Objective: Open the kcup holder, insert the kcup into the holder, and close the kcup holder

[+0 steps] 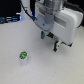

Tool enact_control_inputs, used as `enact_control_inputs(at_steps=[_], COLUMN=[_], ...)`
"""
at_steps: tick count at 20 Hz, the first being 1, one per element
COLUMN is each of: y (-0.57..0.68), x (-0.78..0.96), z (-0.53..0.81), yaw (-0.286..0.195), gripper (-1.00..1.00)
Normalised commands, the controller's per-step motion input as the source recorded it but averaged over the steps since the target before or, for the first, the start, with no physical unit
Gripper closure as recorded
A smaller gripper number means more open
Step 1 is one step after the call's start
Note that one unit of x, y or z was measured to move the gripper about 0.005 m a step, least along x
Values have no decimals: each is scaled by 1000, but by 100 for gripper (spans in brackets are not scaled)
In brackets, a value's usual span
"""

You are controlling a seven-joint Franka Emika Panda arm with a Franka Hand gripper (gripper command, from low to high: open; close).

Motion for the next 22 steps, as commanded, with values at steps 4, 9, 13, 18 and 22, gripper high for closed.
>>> enact_control_inputs(at_steps=[4,9,13,18,22], y=[-480,-441,-442,-451,-456], x=[-17,-20,1,-73,-172], z=[68,13,3,-91,-273], yaw=[-279,-299,-303,-296,-296], gripper=[-100,-100,-100,-100,-100])
